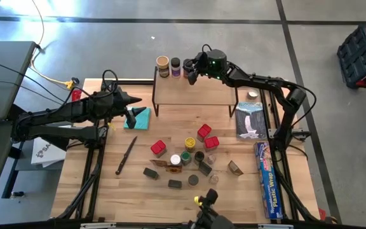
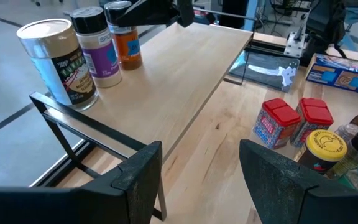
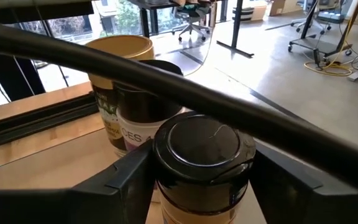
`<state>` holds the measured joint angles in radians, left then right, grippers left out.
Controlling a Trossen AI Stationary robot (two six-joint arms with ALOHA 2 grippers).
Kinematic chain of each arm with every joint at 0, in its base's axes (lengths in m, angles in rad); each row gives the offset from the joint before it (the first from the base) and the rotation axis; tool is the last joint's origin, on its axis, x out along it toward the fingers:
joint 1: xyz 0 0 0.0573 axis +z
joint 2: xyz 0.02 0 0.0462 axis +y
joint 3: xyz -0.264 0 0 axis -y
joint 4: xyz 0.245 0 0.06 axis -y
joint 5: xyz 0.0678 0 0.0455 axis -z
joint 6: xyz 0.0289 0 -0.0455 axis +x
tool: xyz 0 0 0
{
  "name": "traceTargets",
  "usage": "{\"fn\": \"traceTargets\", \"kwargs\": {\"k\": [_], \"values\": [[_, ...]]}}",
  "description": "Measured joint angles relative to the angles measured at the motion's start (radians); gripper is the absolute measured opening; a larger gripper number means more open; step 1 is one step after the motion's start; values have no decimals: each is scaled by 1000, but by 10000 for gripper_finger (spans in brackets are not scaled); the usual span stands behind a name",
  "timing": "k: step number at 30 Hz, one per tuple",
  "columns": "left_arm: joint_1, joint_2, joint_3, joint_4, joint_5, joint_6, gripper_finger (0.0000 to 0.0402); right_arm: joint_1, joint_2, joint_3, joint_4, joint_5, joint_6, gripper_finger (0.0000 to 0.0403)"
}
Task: Shelf spices
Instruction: Put the black seasoning bottle on the shelf
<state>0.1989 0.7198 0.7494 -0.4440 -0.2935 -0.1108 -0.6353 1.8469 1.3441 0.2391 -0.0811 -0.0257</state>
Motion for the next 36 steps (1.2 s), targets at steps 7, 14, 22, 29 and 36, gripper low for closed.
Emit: {"fn": "traceTargets", "kwargs": {"k": [7, 14, 22, 29, 36], "values": [[0, 0, 0, 0, 0, 0, 209, 0, 0, -1, 6, 0, -6, 236], [0, 0, 0, 1, 10, -5, 209, 7, 0, -1, 14, -1, -78, 249], [0, 0, 0, 1, 22, -9, 209, 14, -2, -1, 29, -1, -155, 298], [0, 0, 0, 0, 22, -18, 209, 14, -35, -1, 52, -1, -171, 305], [0, 0, 0, 1, 22, -23, 209, 19, -130, -1, 5, 63, -167, 305]]}}
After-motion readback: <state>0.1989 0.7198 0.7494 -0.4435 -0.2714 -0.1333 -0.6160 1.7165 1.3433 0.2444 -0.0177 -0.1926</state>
